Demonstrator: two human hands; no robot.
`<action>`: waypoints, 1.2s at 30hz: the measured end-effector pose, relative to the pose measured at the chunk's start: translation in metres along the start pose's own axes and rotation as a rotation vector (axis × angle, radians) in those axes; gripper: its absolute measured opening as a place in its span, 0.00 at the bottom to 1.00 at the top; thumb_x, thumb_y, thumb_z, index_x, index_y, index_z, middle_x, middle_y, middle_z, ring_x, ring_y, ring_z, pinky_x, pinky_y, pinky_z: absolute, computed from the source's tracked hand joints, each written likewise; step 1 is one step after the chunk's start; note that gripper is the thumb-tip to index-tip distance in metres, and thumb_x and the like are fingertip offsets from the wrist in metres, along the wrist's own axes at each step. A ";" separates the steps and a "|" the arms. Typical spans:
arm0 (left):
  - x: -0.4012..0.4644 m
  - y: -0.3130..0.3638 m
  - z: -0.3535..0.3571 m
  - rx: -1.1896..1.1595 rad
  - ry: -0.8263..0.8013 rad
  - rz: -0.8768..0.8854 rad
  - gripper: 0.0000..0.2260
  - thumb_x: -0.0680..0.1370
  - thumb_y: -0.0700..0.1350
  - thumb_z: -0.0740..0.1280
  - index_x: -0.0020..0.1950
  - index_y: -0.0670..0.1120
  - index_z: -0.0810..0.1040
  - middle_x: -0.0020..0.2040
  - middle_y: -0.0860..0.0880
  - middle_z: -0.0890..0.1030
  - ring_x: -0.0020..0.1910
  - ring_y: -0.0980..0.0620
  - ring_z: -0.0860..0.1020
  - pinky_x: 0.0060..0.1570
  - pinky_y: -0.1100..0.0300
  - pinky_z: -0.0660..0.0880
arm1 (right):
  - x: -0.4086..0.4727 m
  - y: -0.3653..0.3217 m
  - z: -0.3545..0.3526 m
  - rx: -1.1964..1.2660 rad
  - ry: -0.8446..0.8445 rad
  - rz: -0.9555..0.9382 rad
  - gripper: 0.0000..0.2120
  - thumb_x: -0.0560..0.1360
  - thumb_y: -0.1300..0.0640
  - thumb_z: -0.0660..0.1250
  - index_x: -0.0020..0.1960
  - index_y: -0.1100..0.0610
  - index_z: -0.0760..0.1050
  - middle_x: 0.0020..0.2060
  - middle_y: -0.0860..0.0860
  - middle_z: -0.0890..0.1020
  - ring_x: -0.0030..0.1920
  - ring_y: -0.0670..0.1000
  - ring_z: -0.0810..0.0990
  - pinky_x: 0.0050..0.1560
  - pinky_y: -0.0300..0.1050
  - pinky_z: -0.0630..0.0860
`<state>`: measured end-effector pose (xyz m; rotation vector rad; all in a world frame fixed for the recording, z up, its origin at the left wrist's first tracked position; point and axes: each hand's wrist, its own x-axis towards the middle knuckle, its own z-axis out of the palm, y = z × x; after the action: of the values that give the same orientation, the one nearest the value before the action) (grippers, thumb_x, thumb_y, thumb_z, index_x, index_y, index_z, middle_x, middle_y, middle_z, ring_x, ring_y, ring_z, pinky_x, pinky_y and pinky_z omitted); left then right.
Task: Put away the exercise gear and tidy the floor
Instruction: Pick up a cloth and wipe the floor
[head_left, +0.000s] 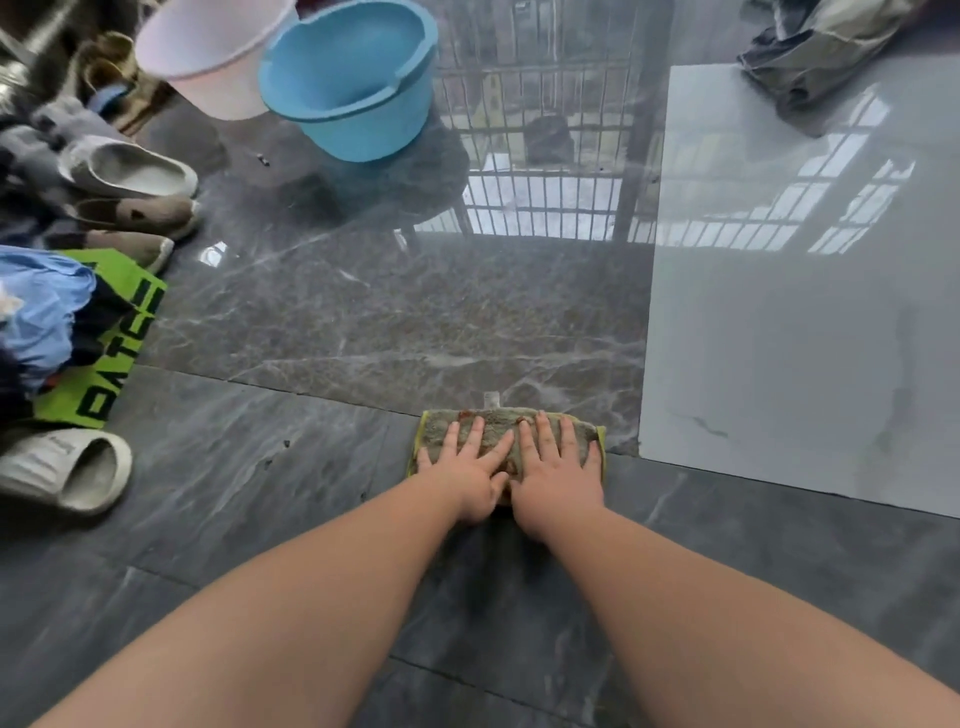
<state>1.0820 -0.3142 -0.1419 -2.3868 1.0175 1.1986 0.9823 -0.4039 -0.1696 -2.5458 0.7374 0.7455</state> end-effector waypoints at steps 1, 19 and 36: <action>0.000 -0.001 -0.001 -0.007 0.000 0.001 0.27 0.83 0.57 0.48 0.77 0.64 0.36 0.79 0.51 0.33 0.77 0.42 0.33 0.72 0.32 0.39 | 0.000 -0.003 -0.002 0.001 -0.012 0.008 0.34 0.82 0.43 0.46 0.78 0.51 0.31 0.77 0.49 0.31 0.76 0.57 0.30 0.73 0.68 0.36; 0.106 -0.048 -0.080 0.206 0.231 0.416 0.25 0.82 0.62 0.44 0.76 0.66 0.36 0.79 0.53 0.34 0.77 0.44 0.31 0.70 0.31 0.32 | 0.072 -0.020 -0.044 0.128 0.110 0.343 0.33 0.81 0.39 0.46 0.77 0.46 0.30 0.78 0.49 0.33 0.77 0.57 0.31 0.73 0.66 0.33; 0.274 -0.033 -0.237 0.187 0.590 0.442 0.24 0.82 0.60 0.44 0.78 0.64 0.43 0.81 0.52 0.42 0.79 0.49 0.39 0.74 0.37 0.36 | 0.272 0.043 -0.159 0.063 0.412 0.416 0.30 0.80 0.39 0.41 0.79 0.45 0.37 0.80 0.47 0.39 0.78 0.57 0.36 0.74 0.67 0.36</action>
<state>1.3554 -0.5426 -0.2132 -2.4831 1.8166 0.4536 1.2135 -0.6175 -0.2127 -2.5417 1.4292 0.2997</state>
